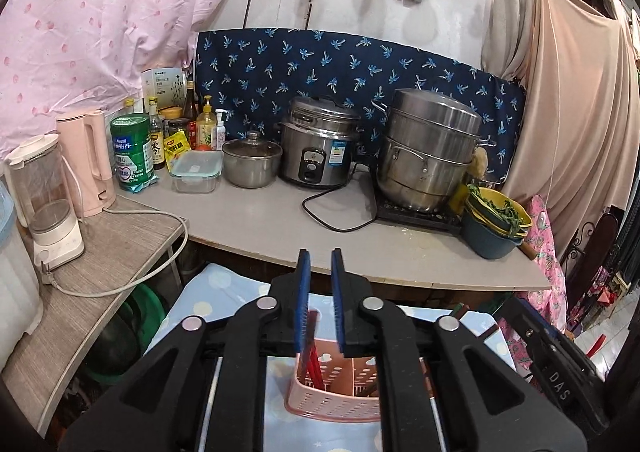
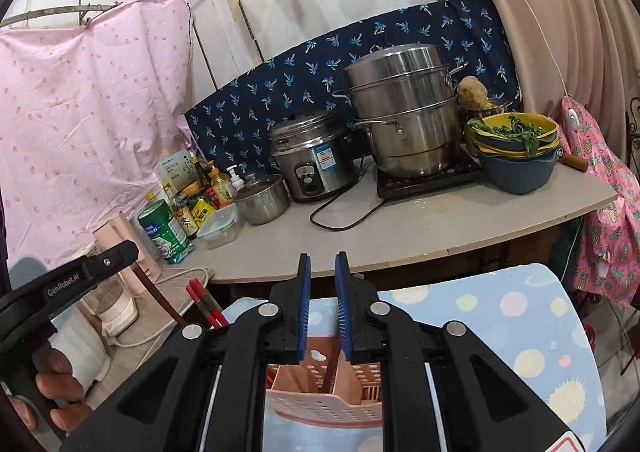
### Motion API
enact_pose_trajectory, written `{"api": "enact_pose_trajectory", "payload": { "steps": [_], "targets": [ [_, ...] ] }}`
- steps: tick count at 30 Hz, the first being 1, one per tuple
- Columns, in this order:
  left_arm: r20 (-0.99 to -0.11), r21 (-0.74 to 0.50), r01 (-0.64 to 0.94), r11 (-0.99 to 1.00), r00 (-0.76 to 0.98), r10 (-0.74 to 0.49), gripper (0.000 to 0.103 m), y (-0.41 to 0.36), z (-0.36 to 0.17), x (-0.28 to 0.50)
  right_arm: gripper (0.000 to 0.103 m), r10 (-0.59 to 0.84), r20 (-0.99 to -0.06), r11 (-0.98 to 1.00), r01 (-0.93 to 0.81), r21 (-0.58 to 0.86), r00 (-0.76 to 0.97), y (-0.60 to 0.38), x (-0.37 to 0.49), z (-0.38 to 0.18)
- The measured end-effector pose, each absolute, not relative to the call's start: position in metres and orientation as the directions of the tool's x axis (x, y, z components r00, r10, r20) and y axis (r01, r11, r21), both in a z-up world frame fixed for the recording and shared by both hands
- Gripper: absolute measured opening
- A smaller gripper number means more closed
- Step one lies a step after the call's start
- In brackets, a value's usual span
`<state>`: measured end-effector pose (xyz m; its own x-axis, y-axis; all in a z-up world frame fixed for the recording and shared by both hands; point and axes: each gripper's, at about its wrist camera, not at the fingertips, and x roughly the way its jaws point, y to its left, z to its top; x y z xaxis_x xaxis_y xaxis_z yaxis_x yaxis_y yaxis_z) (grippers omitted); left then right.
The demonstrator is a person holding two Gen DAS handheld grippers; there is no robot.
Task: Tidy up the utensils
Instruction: 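Lower both chopsticks into the basket and open both tools, then move both tools back over the last green and brown chopsticks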
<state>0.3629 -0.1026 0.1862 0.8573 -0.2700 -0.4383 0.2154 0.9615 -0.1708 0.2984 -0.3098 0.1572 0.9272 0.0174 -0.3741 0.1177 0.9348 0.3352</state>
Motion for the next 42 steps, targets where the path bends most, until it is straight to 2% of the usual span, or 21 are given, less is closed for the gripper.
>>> {"api": "enact_pose_trajectory", "payload": {
  "steps": [1,3,8,10,13,21,37,42],
  "targets": [
    [-0.439,-0.172,0.215,0.961,0.857,-0.27,0.027,-0.102,0.186,0.362,0.02,0.017,-0.372,0.936,0.116,0.333,0.928,-0.309,0.296,0.158],
    [-0.436,-0.168,0.205,0.964,0.862,-0.26,0.037,-0.1,0.187,0.357,0.026,0.014,-0.365,0.938,0.114,0.326,0.931,-0.307,0.291,0.161],
    [-0.435,-0.135,0.202,0.97,0.867,-0.242,0.043,-0.098,0.188,0.345,0.028,0.015,-0.364,0.946,0.104,0.306,0.931,-0.301,0.279,0.164],
    [-0.434,-0.126,0.199,0.972,0.87,-0.234,0.052,-0.096,0.188,0.338,0.028,0.02,-0.365,0.945,0.102,0.312,0.931,-0.3,0.273,0.165],
    [-0.441,-0.092,0.192,0.977,0.872,-0.212,0.057,-0.093,0.186,0.326,0.03,0.024,-0.374,0.942,0.104,0.32,0.927,-0.298,0.262,0.164],
    [-0.501,-0.052,0.179,0.982,0.846,-0.181,0.058,-0.078,0.168,0.295,0.031,0.027,-0.413,0.953,0.101,0.286,0.91,-0.281,0.218,0.148],
    [-0.529,0.026,0.212,0.977,0.832,-0.166,0.06,-0.07,0.144,0.214,0.035,0.036,-0.436,0.973,0.067,0.219,0.899,-0.24,0.138,0.132],
    [-0.559,0.005,0.217,0.976,0.81,-0.177,0.06,-0.063,0.13,0.195,0.035,0.037,-0.459,0.978,0.063,0.2,0.888,-0.231,0.117,0.121]
  ]
}}
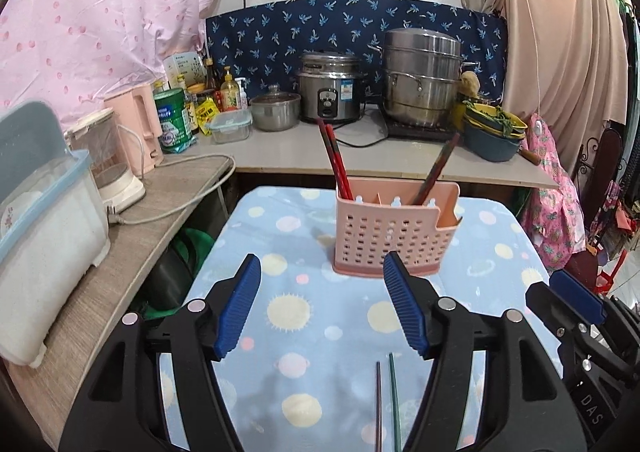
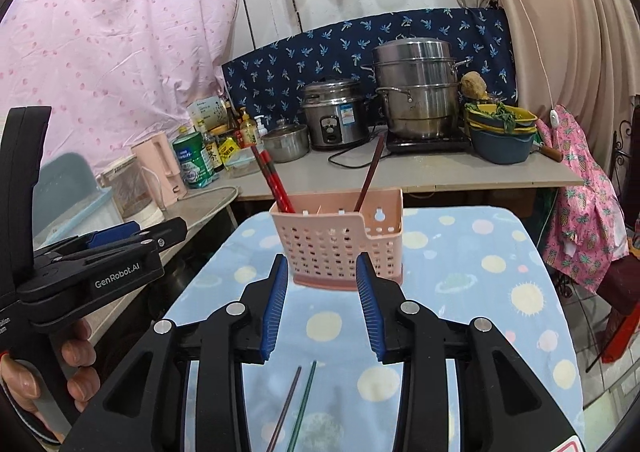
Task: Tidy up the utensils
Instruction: 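Move both tools back over the last green and brown chopsticks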
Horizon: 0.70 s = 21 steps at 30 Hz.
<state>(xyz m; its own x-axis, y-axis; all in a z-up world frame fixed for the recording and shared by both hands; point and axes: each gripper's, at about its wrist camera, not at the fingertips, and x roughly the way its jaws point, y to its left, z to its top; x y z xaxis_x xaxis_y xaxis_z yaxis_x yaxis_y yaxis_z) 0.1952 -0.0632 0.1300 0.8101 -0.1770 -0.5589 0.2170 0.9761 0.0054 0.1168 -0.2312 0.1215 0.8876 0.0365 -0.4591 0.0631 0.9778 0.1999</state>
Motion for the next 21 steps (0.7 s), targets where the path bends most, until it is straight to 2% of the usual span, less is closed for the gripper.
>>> {"api": "enact_pose_trajectory", "payload": {
  "steps": [21],
  "targets": [
    [-0.706,-0.065,0.189,0.98,0.685,-0.179,0.06,-0.012,0.028,0.122,0.035,0.095,-0.651,0.971,0.074,0.227,0.753,-0.192,0.041,0.019]
  ]
}}
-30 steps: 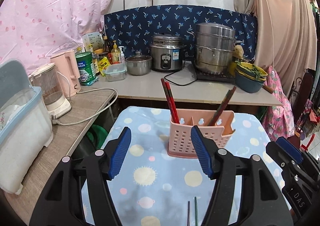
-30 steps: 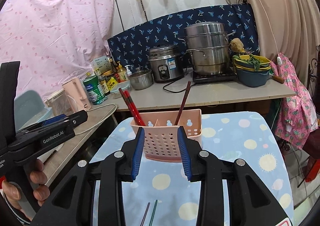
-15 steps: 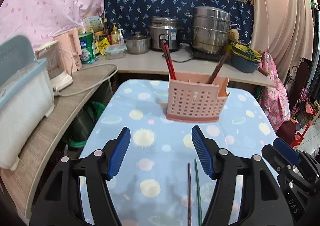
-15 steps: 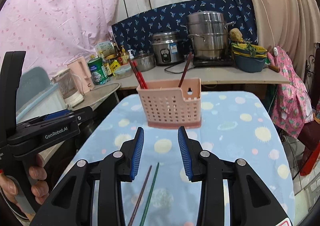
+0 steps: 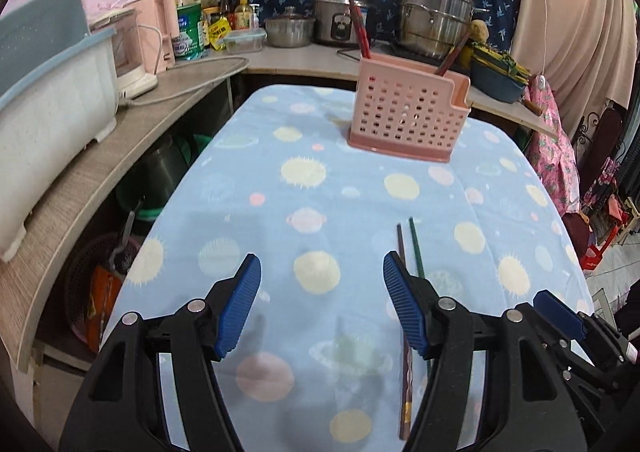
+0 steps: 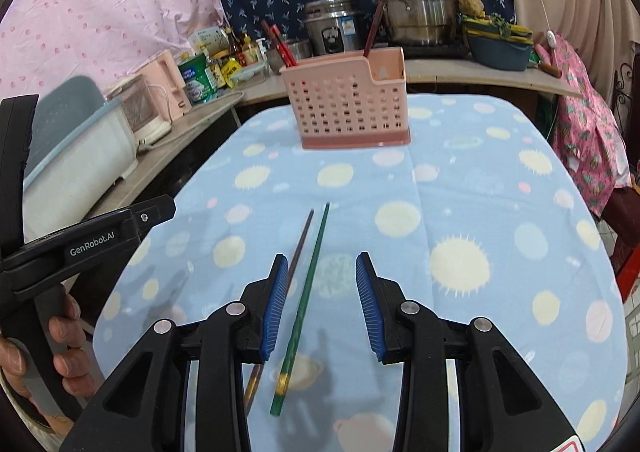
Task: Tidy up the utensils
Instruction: 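Move both tools back over the last green and brown chopsticks, then grasp the green chopstick with the right tool while the left tool grasps the brown chopstick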
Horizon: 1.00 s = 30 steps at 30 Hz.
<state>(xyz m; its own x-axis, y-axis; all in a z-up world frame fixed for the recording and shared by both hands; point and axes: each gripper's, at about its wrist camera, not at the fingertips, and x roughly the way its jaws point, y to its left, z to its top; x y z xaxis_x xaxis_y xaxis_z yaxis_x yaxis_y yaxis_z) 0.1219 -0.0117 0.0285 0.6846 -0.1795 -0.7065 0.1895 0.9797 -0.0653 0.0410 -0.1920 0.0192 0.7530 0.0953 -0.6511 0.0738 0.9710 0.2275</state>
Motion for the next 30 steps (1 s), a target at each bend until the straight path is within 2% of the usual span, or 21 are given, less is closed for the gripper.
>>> {"api": "enact_pose_trajectory", "payload": {
  "steps": [16,26,30],
  "targets": [
    [-0.774,-0.061,0.173,0.983,0.613,-0.156,0.06,0.0,-0.016,0.091,0.035,0.123,-0.74,0.975,0.057,0.213,0.661,-0.152,0.013,-0.041],
    [-0.795,-0.073,0.17,0.983,0.585,-0.16,0.06,0.002,-0.028,0.086,0.035,0.116,-0.761,0.983,0.039,0.182,0.638,-0.138,0.011,-0.057],
    [-0.799,-0.07,0.178,0.982,0.579,-0.162,0.061,-0.001,-0.03,0.084,0.03,0.099,-0.763,0.986,0.038,0.16,0.639,-0.136,0.009,-0.06]
  ]
}}
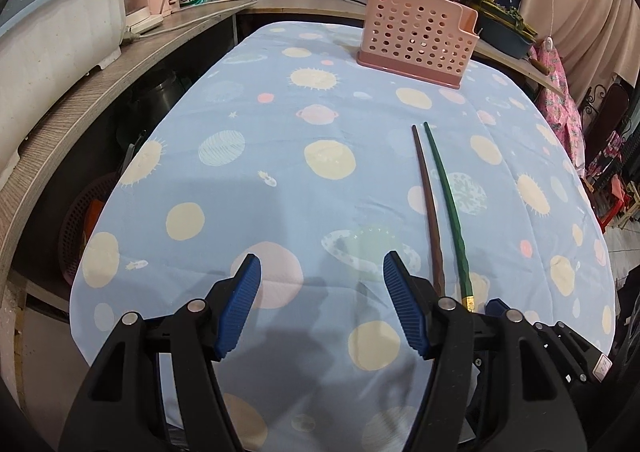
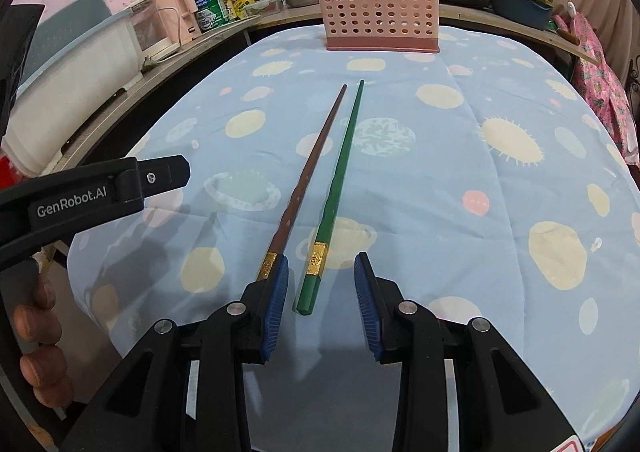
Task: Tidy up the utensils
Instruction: 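Grasp the green chopstick with the right tool while the left tool grasps the brown chopstick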
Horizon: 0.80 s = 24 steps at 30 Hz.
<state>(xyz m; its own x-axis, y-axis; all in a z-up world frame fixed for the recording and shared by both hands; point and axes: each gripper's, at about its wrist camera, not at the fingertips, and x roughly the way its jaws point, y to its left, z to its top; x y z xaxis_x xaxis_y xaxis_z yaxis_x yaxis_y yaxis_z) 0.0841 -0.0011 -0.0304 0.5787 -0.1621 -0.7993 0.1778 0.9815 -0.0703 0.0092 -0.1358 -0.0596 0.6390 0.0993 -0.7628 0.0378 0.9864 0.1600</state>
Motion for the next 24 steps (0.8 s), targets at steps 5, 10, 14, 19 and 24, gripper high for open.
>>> {"api": "enact_pose_trajectory", "payload": {
  "steps": [5,10,14,19,24],
  "targets": [
    [-0.803,-0.07,0.182,0.981,0.573,-0.164,0.061,-0.003,-0.032,0.084,0.023,0.075,-0.761,0.991,0.038,0.129,0.644,-0.135,0.008,-0.061],
    [-0.808,-0.065,0.191,0.98,0.566,-0.164,0.061,-0.007,-0.035,0.082,0.014,0.057,-0.762,0.992,0.051,0.117,0.645,-0.137,0.007,-0.062],
    [-0.813,-0.063,0.198,0.978,0.559,-0.166,0.061,-0.011,-0.037,0.081,0.008,0.058,-0.761,0.989,0.065,0.13,0.646,-0.145,0.005,-0.063],
    [-0.816,-0.065,0.215,0.975,0.551,-0.176,0.068,-0.016,-0.039,0.077,0.007,0.047,-0.761,0.986,0.091,0.139,0.647,-0.156,0.001,-0.063],
    [-0.82,-0.074,0.243,0.967,0.538,-0.197,0.073,-0.025,-0.043,0.069,0.007,0.026,-0.759,0.982,0.127,0.143,0.651,-0.17,-0.006,-0.064]
  ]
}}
